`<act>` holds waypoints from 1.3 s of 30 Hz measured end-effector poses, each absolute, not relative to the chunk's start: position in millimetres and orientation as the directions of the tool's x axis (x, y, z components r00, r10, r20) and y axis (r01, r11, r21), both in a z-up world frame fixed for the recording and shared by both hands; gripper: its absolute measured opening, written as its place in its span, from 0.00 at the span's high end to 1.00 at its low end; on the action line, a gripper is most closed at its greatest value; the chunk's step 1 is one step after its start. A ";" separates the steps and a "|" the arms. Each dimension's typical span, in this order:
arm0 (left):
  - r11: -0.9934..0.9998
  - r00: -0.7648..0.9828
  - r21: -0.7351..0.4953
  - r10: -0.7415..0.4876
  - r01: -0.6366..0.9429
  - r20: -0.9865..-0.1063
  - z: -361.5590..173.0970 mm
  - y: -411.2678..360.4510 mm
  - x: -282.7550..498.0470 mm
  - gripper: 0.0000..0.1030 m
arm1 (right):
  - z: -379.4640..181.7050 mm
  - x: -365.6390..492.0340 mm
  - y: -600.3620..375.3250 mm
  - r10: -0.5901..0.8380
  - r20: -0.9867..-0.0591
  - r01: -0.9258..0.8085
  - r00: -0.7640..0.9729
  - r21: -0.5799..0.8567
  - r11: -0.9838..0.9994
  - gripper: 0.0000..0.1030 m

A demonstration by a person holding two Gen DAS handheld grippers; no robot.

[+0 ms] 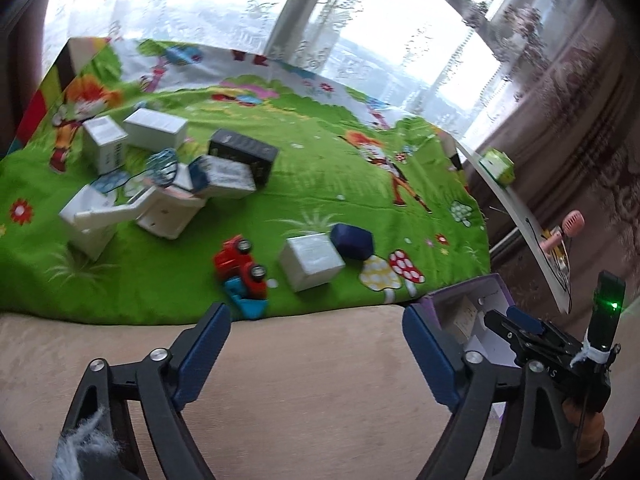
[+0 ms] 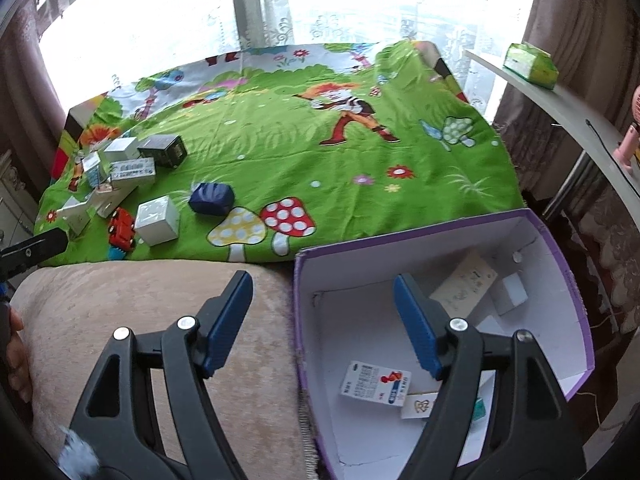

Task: Organize rigid objects
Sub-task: 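Move both empty tools back toward the pile on the bed, then lower the left tool onto the red toy car and close on it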

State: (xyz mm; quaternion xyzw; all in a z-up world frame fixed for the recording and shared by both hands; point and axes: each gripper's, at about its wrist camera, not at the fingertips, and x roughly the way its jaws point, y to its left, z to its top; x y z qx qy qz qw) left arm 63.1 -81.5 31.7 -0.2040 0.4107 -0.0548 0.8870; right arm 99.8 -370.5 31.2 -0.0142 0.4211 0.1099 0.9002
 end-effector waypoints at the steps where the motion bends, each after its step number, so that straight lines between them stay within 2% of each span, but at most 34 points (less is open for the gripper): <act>1: 0.909 0.654 -0.409 -0.263 -0.079 -0.709 30.3 -78.4 62.9 0.16 | 30.6 100.2 -367.2 0.188 -0.763 -0.217 0.618 0.065 0.974 0.26; 6: 0.895 0.635 -0.432 -0.269 -0.114 -0.724 22.9 -64.9 67.3 0.21 | 28.5 102.6 -347.2 0.211 -0.770 -0.261 0.602 0.060 0.964 0.26; 11: 0.879 0.594 -0.461 -0.306 -0.124 -0.744 12.5 -58.1 74.9 0.32 | 28.2 107.7 -326.5 0.244 -0.773 -0.311 0.586 0.064 0.948 0.26; 20: 0.859 0.567 -0.476 -0.300 -0.189 -0.767 2.3 -35.5 91.2 0.43 | 28.1 117.8 -278.4 0.301 -0.781 -0.423 0.547 0.052 0.905 0.26; 26: 0.838 0.552 -0.478 -0.276 -0.263 -0.787 -6.6 -14.5 101.9 0.46 | 28.6 127.5 -253.6 0.313 -0.784 -0.468 0.536 0.033 0.883 0.26; 39: 0.886 0.477 -0.407 -0.265 -0.223 -0.838 -18.2 -30.5 132.4 0.51 | 18.2 137.8 -230.9 0.323 -0.803 -0.506 0.500 0.032 0.862 0.26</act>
